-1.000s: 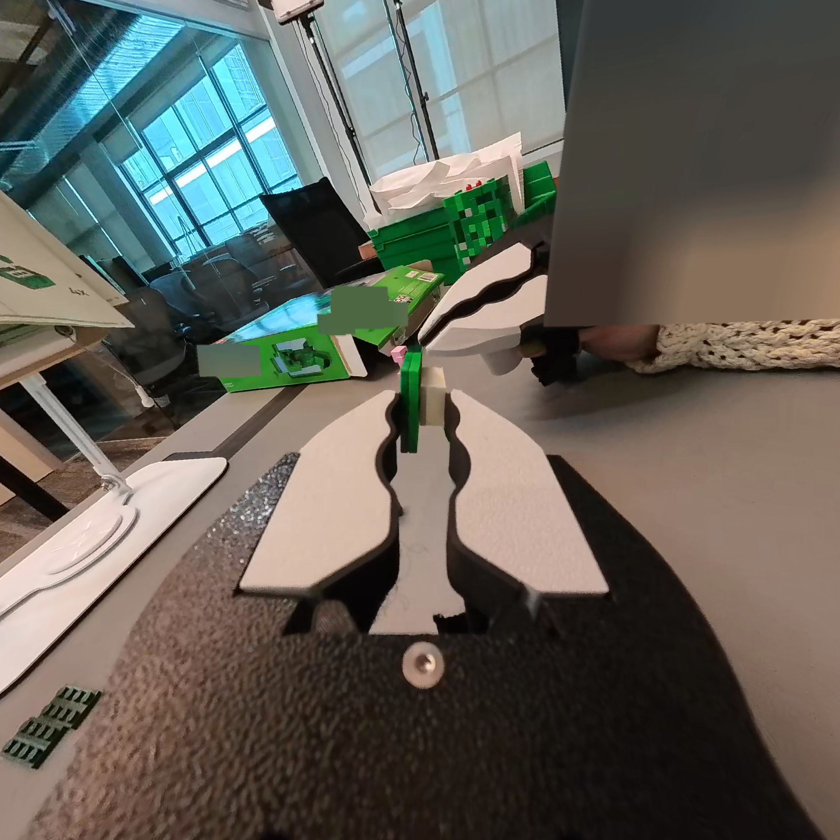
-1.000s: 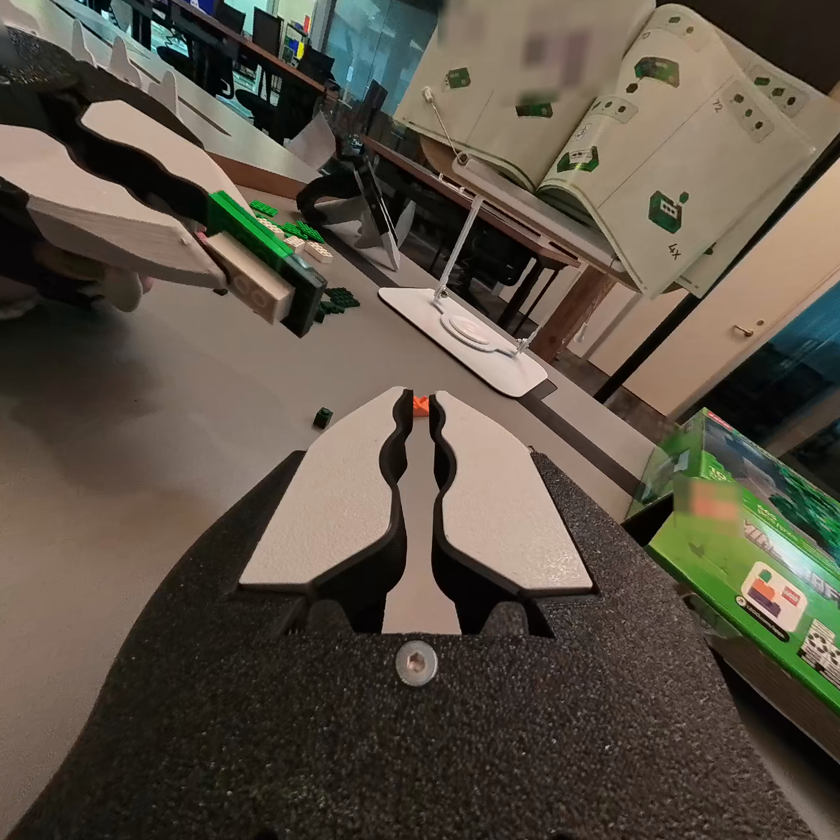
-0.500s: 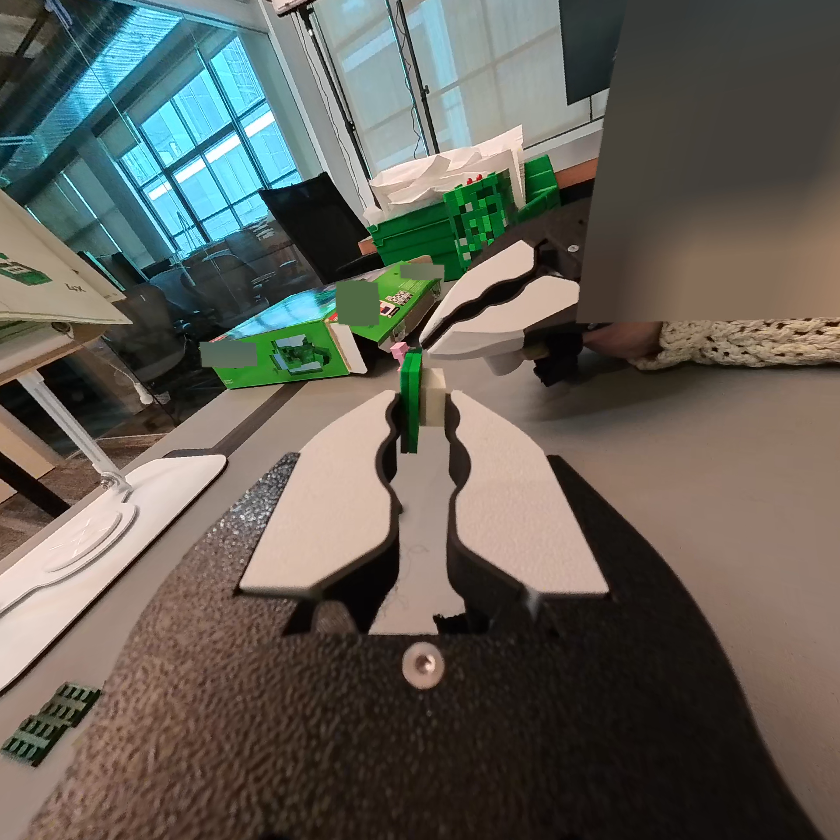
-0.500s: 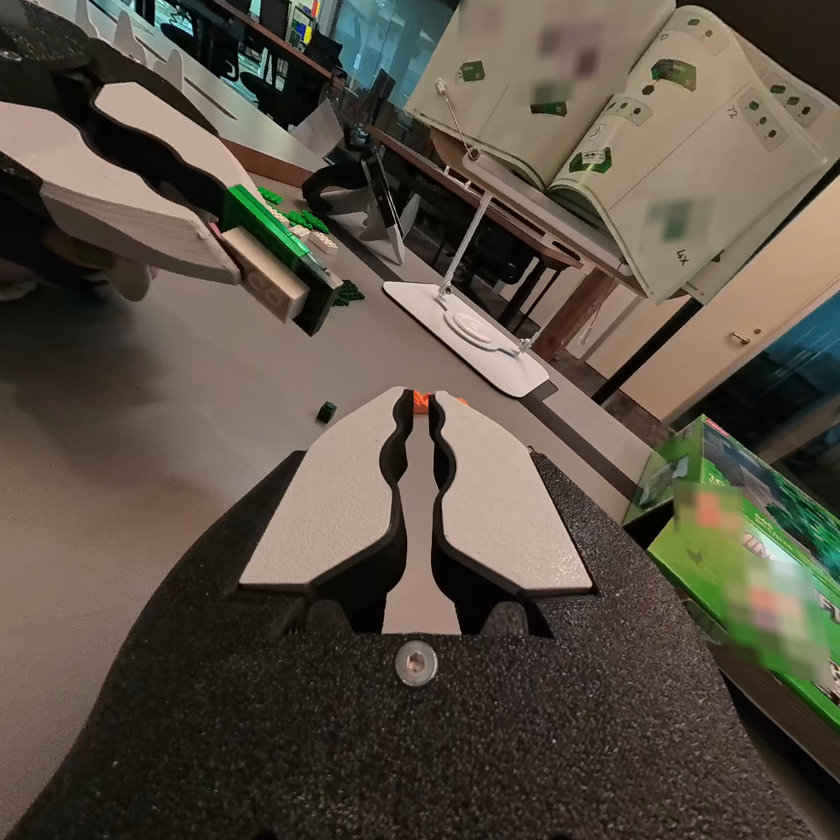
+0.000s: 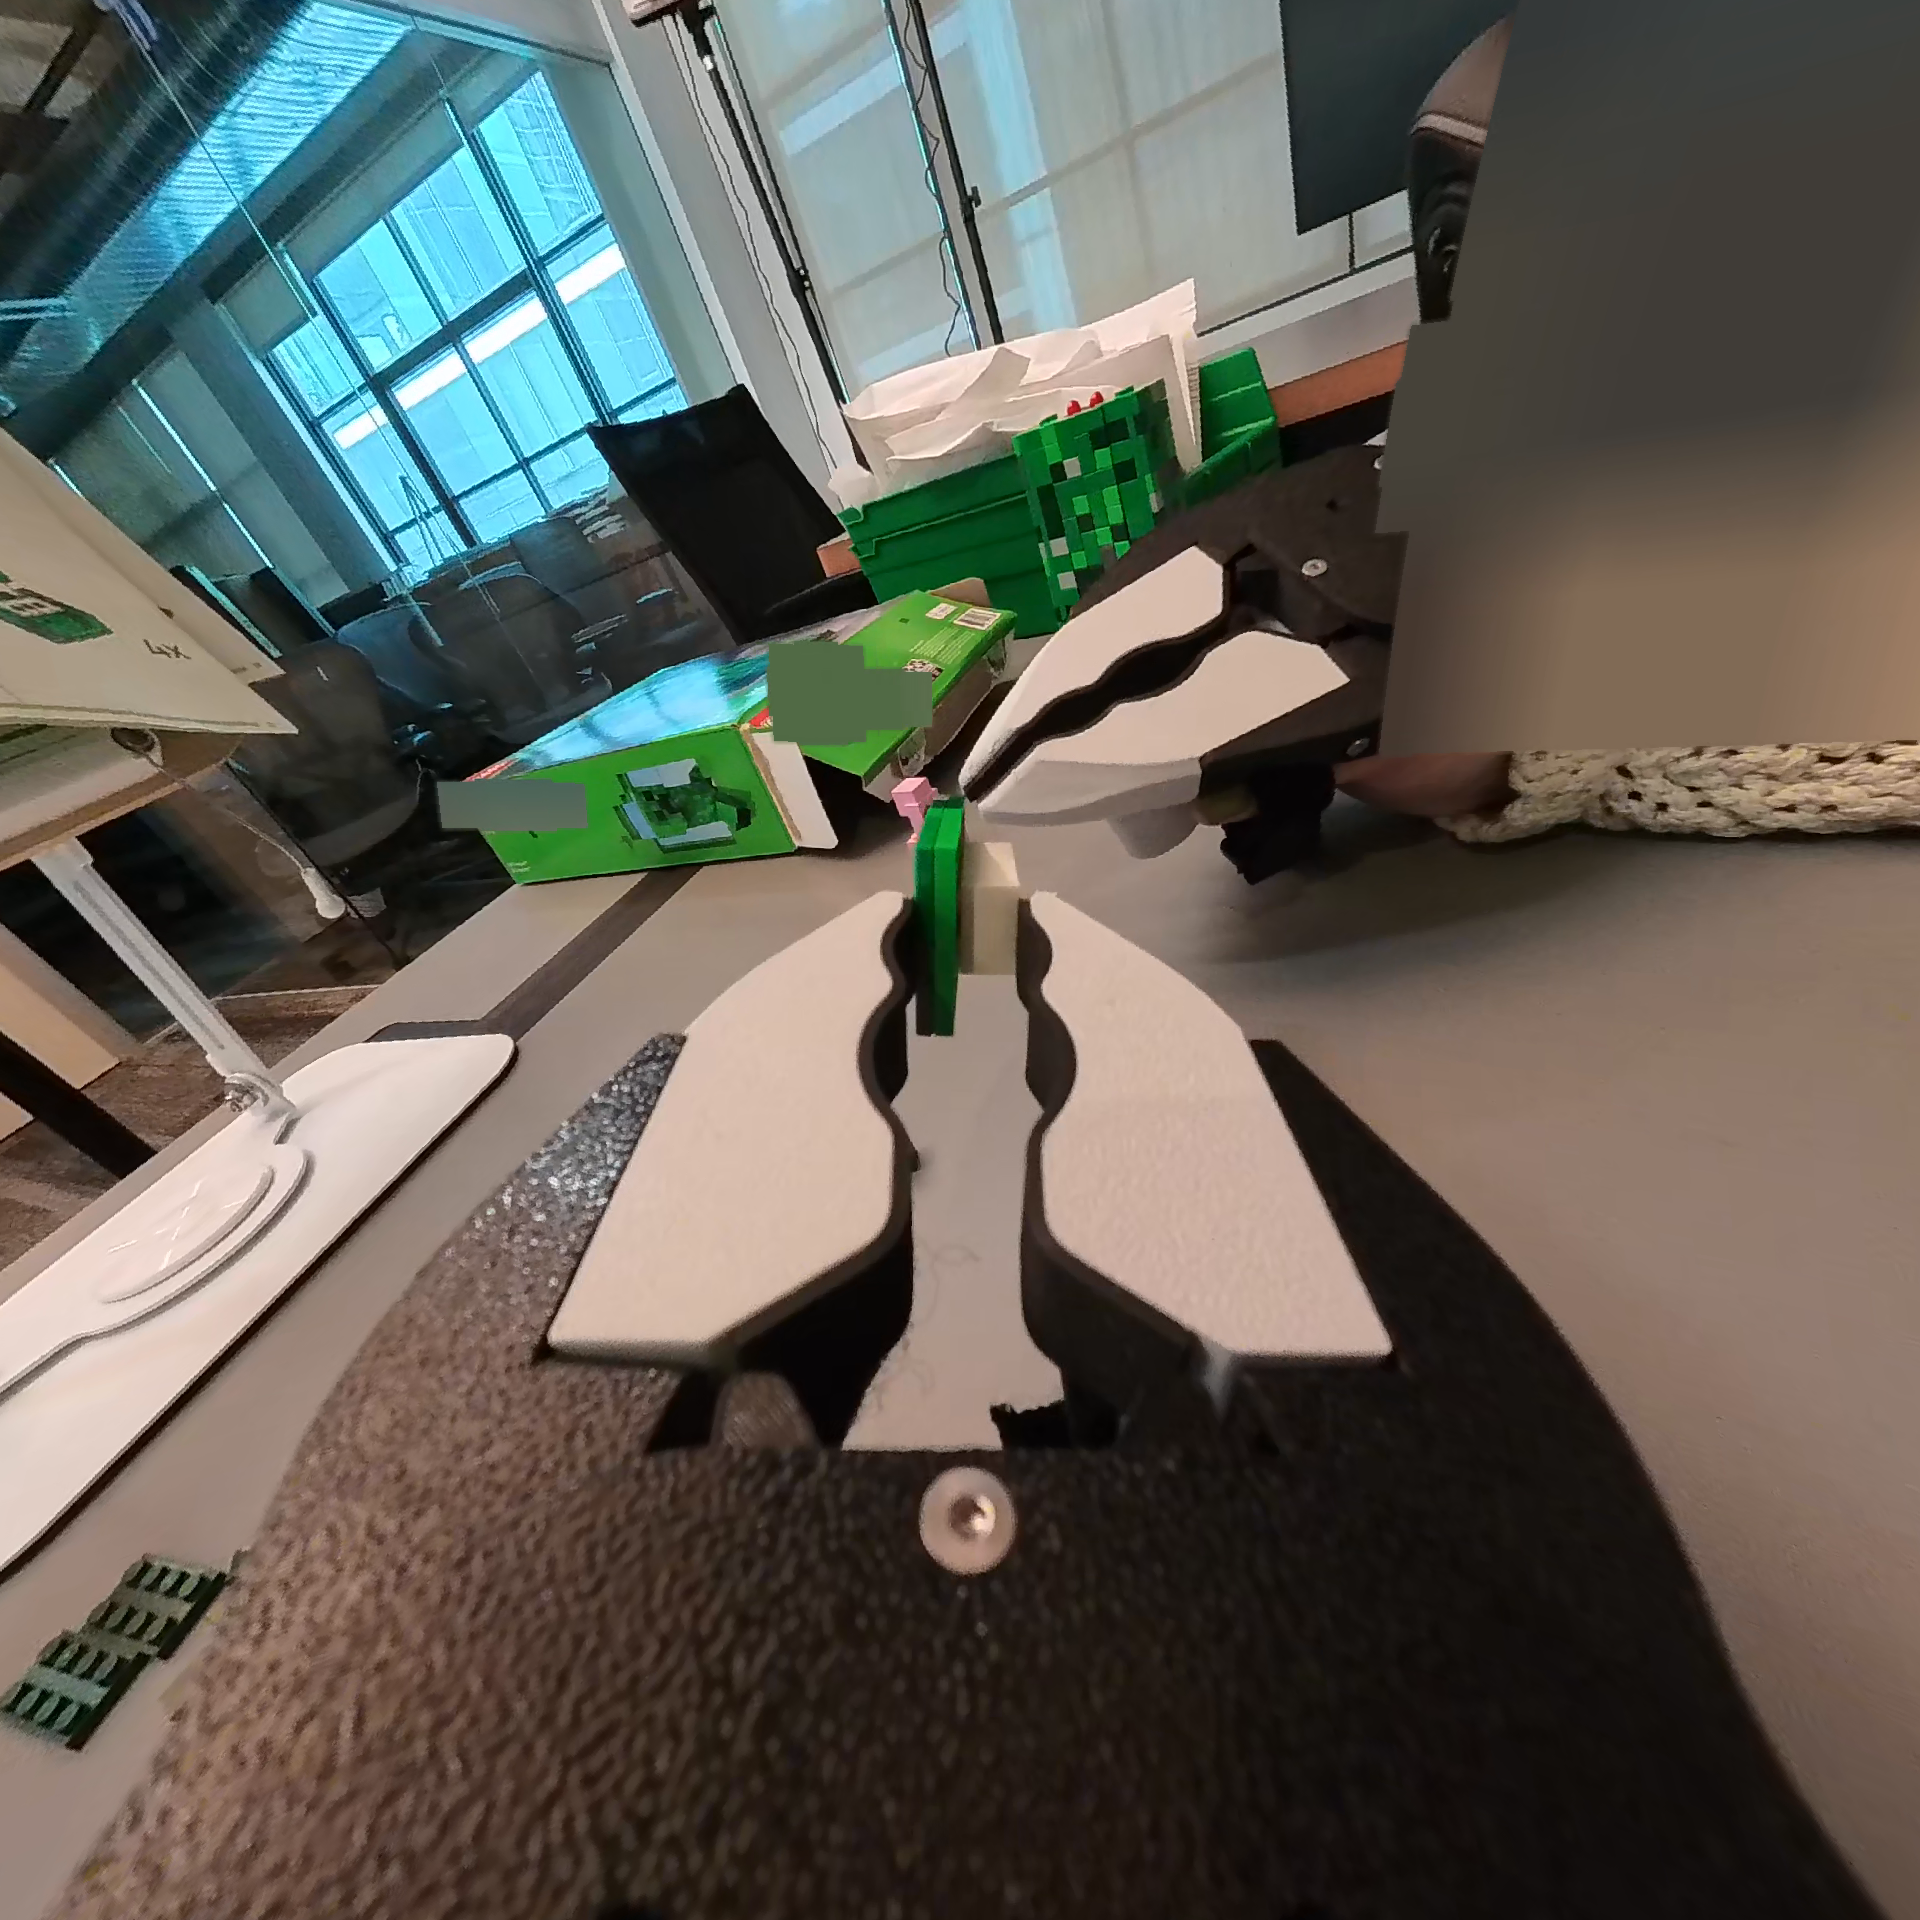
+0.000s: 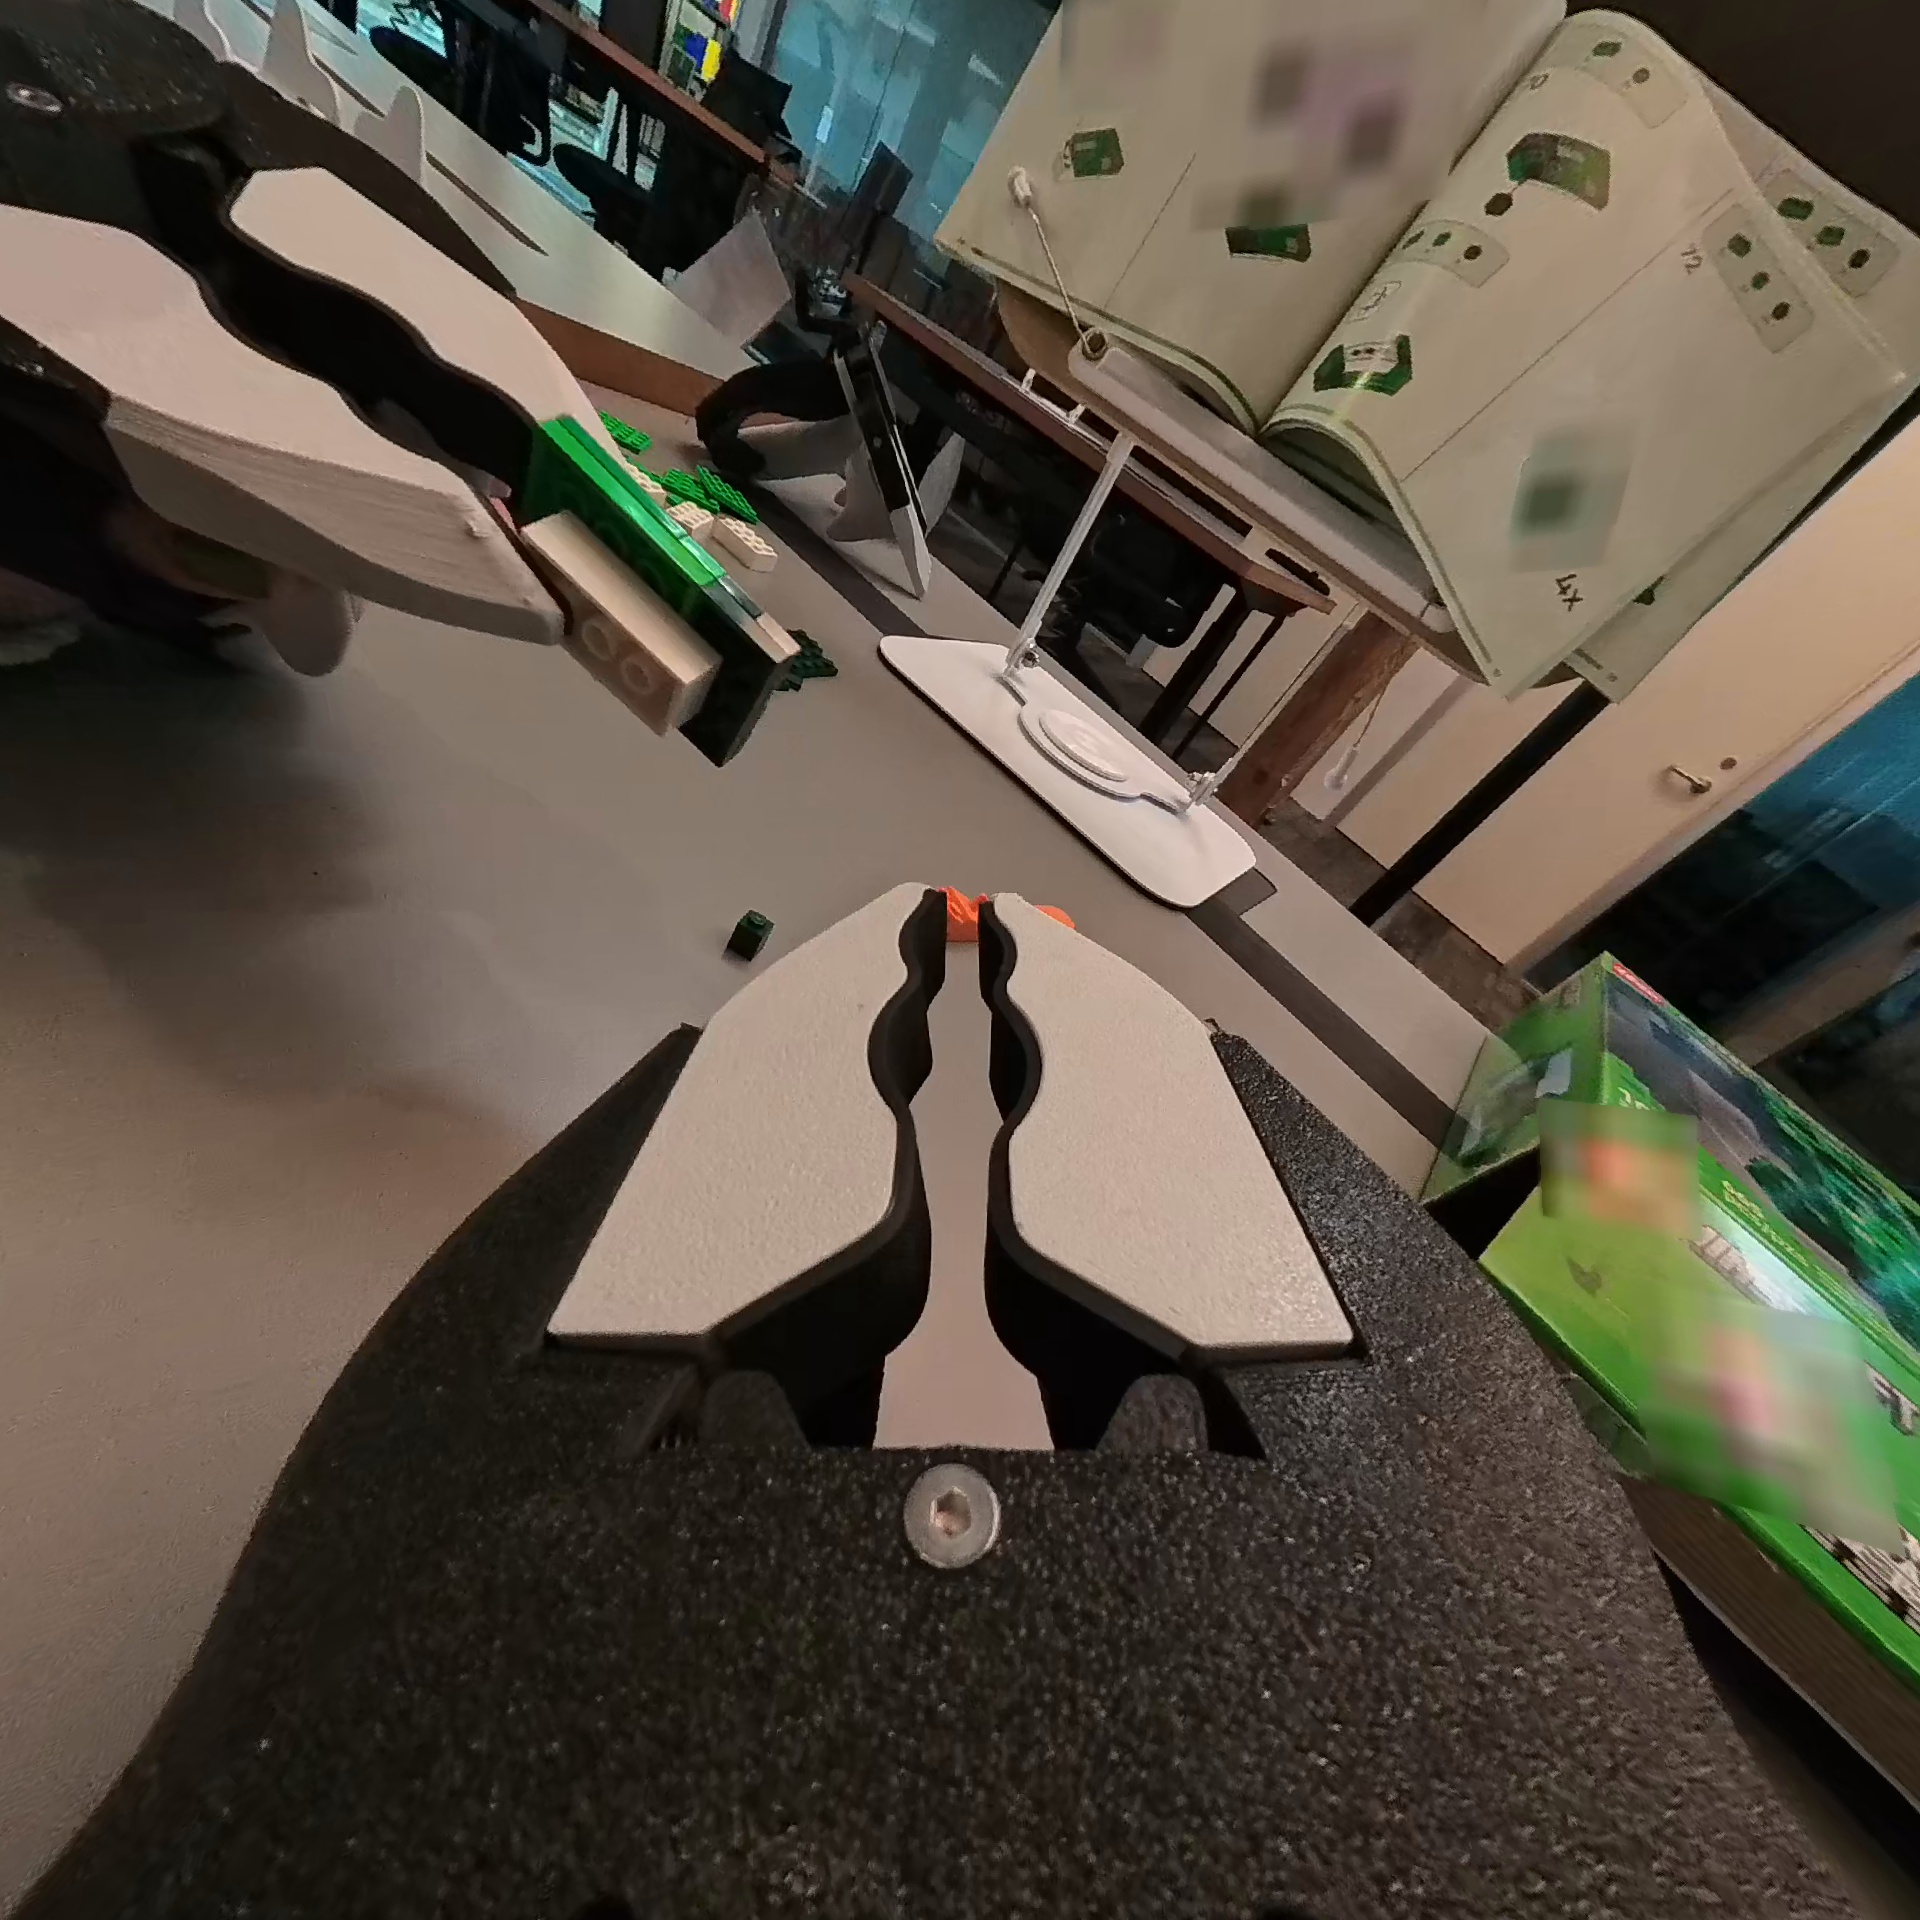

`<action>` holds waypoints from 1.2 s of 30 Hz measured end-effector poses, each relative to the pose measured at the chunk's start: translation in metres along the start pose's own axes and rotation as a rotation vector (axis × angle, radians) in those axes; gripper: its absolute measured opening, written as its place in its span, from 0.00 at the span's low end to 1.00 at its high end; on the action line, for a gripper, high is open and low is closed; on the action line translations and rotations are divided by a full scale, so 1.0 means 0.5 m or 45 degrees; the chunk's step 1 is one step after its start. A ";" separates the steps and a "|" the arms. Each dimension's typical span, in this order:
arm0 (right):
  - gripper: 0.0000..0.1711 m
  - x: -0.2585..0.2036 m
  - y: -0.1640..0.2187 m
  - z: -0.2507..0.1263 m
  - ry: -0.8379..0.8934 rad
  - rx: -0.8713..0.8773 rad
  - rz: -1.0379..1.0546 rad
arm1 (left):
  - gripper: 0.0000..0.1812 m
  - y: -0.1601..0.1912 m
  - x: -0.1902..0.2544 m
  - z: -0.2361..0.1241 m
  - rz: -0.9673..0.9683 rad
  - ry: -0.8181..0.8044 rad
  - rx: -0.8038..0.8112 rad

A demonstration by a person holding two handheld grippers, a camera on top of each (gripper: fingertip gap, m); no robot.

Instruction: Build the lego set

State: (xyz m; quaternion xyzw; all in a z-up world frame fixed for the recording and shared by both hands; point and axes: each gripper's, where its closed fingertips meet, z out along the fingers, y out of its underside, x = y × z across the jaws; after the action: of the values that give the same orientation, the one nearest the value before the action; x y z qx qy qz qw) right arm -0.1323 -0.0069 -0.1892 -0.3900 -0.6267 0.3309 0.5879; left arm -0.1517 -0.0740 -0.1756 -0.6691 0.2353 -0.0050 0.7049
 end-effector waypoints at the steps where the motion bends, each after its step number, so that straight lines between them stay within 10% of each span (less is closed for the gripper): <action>1: 0.03 0.000 0.000 0.000 0.000 0.000 -0.002 | 0.10 0.000 0.000 0.000 0.000 0.000 0.000; 36: 0.03 -0.009 0.004 0.008 -0.016 -0.022 -0.048 | 0.10 0.004 0.001 0.002 0.009 0.006 -0.013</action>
State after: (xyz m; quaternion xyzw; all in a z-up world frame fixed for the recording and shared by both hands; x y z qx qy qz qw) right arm -0.1361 -0.0097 -0.1936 -0.3811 -0.6405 0.3166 0.5867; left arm -0.1513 -0.0731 -0.1779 -0.6718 0.2392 -0.0029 0.7011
